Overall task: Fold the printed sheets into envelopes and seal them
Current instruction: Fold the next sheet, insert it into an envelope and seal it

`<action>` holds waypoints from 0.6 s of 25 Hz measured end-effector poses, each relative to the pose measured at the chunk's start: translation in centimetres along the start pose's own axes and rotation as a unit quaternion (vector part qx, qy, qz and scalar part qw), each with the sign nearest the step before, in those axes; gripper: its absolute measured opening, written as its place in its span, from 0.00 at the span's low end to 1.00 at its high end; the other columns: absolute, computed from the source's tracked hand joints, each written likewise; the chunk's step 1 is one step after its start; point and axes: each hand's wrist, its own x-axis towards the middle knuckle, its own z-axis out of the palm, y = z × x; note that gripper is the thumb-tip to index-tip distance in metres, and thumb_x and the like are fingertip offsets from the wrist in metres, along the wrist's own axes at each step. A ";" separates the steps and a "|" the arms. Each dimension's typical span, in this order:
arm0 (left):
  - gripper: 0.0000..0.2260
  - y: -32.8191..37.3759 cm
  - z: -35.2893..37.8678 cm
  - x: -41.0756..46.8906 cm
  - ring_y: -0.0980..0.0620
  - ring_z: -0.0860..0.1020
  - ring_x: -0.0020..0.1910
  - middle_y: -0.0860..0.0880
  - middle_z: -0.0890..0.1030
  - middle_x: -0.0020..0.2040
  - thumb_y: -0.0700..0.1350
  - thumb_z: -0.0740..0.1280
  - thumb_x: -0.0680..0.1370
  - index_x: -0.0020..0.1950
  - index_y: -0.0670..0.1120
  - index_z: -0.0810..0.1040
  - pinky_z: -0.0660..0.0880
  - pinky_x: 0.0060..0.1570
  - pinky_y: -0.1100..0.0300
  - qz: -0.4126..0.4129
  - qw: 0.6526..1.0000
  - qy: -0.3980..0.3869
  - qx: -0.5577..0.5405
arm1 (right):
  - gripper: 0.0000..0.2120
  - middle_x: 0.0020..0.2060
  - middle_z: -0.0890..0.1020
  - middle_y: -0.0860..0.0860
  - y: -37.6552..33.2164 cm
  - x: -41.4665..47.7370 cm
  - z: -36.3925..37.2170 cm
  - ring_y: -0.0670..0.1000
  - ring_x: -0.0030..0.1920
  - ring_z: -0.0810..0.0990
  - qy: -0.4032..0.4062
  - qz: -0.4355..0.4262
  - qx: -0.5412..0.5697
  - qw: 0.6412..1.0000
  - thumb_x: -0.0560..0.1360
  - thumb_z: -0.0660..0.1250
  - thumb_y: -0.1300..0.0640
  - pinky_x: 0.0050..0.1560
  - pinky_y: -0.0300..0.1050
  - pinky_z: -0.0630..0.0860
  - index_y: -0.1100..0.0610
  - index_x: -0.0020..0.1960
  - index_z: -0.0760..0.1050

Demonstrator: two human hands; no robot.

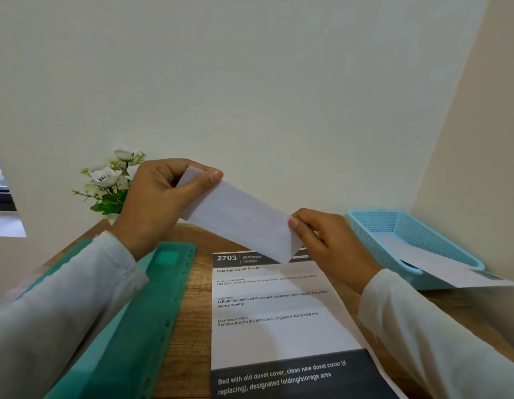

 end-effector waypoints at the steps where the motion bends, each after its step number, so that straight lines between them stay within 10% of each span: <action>1: 0.08 -0.6 -0.2 0.1 0.52 0.82 0.39 0.46 0.86 0.41 0.50 0.75 0.73 0.43 0.45 0.86 0.78 0.36 0.60 -0.011 1.000 0.007 -0.003 | 0.14 0.34 0.79 0.47 0.3 0.1 -0.3 0.49 0.37 0.78 0.014 0.015 0.020 1.000 0.84 0.61 0.49 0.40 0.52 0.76 0.52 0.41 0.75; 10: 0.15 -3.7 -0.8 0.3 0.51 0.78 0.32 0.46 0.81 0.32 0.54 0.69 0.77 0.38 0.45 0.84 0.75 0.38 0.57 -0.031 0.988 -0.081 0.126 | 0.06 0.43 0.86 0.49 0.8 1.1 -2.9 0.51 0.47 0.83 0.190 0.087 0.181 0.961 0.82 0.67 0.58 0.48 0.44 0.80 0.54 0.49 0.83; 15: 0.12 -2.4 1.9 -1.3 0.59 0.82 0.37 0.58 0.85 0.38 0.58 0.70 0.75 0.47 0.52 0.87 0.78 0.36 0.62 0.007 0.969 -0.181 0.170 | 0.08 0.47 0.86 0.50 -2.0 1.2 -2.5 0.49 0.51 0.83 0.155 0.046 0.191 0.968 0.83 0.65 0.60 0.43 0.36 0.79 0.55 0.51 0.84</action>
